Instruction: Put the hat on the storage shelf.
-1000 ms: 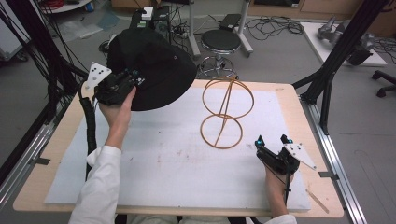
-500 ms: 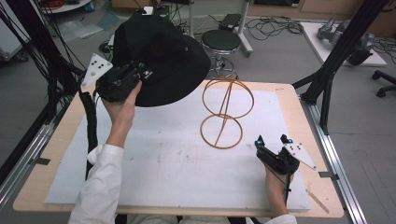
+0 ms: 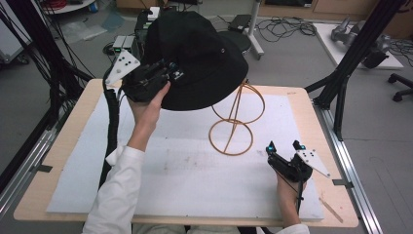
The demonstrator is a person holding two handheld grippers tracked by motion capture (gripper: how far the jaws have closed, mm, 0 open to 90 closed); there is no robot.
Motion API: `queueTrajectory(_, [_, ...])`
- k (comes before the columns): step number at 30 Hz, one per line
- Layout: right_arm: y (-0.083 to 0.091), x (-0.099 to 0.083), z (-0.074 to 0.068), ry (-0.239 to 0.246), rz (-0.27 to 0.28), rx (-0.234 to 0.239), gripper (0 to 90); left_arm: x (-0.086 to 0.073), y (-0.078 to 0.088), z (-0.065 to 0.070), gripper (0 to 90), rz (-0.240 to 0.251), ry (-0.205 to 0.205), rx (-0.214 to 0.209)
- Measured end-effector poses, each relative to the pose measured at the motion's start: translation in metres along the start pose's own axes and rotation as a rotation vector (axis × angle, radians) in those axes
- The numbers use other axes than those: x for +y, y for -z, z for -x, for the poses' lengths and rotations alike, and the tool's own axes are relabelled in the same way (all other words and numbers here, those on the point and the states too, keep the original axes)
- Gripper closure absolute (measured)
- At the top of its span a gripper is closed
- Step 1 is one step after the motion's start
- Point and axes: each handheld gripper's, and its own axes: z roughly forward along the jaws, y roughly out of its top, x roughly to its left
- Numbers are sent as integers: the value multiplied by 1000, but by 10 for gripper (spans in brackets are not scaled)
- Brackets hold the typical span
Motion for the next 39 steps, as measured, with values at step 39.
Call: queueTrajectory(39, [0, 0, 0, 11, 3, 29, 143, -36, -83, 63, 865, -139, -34, -219])
